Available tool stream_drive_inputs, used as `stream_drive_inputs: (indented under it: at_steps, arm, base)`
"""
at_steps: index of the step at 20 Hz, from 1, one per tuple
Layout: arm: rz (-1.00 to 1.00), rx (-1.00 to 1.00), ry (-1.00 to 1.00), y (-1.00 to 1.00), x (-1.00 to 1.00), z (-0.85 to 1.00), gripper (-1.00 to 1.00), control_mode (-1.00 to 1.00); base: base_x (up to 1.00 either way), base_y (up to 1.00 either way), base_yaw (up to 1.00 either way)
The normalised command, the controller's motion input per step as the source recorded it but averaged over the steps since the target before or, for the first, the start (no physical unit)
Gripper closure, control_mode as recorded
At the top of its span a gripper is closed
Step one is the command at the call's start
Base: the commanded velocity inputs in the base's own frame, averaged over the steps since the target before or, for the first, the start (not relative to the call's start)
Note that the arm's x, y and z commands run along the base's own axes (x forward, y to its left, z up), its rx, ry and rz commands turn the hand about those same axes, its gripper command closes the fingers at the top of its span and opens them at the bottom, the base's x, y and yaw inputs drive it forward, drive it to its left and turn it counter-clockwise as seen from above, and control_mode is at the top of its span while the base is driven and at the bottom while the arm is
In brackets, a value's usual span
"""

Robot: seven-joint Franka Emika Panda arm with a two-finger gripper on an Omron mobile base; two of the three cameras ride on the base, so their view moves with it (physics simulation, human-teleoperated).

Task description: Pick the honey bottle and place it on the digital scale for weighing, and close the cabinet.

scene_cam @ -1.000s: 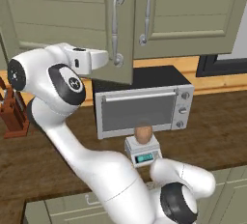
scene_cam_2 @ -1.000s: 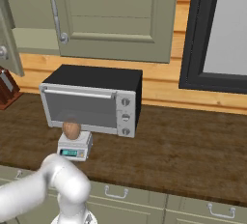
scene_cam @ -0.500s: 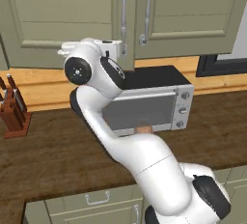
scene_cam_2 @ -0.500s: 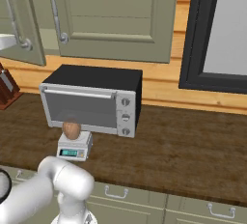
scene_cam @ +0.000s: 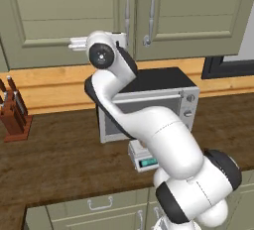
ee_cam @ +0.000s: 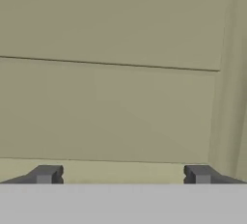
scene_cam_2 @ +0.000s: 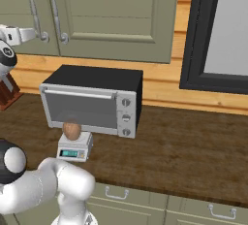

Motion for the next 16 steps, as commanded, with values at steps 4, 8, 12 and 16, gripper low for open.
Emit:
stream_drive_inputs:
  at_steps: [4, 8, 12, 16]
  arm:
    - [0.06, 0.0, 0.1, 0.0, 0.53, 0.0, -1.0, -1.0]
    - [0.07, 0.0, 0.11, 0.0, 0.4, 0.0, -1.0, -1.0]
    - [0.05, 0.0, 0.08, 0.0, 0.1, 0.0, -1.0, -1.0]
    - [0.01, 0.0, 0.01, -0.09, 0.06, 0.0, -1.0, -1.0]
  base:
    - [0.0, 0.0, 0.0]
    - [0.0, 0.0, 0.0]
    - [0.0, 0.0, 0.0]
    - [0.0, 0.0, 0.0]
